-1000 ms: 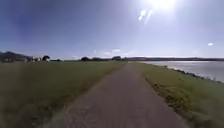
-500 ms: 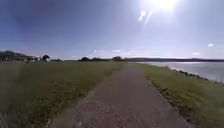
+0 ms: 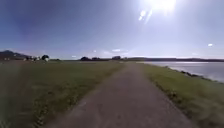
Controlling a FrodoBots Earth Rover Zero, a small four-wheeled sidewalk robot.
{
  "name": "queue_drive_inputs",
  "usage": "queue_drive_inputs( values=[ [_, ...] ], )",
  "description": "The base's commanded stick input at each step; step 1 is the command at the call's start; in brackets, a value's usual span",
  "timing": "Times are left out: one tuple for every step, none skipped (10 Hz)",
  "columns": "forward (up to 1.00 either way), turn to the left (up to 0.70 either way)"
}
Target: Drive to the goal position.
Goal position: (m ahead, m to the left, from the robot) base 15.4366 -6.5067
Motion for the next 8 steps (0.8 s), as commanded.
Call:
queue_drive_inputs(
  values=[
    [0.7, -0.25],
    [0.7, -0.15],
    [0.7, 0.0],
    [0.7, 0.0],
    [0.7, 0.0],
    [0.7, 0.0],
    [0.7, 0.0],
    [0.7, 0.0]
  ],
)
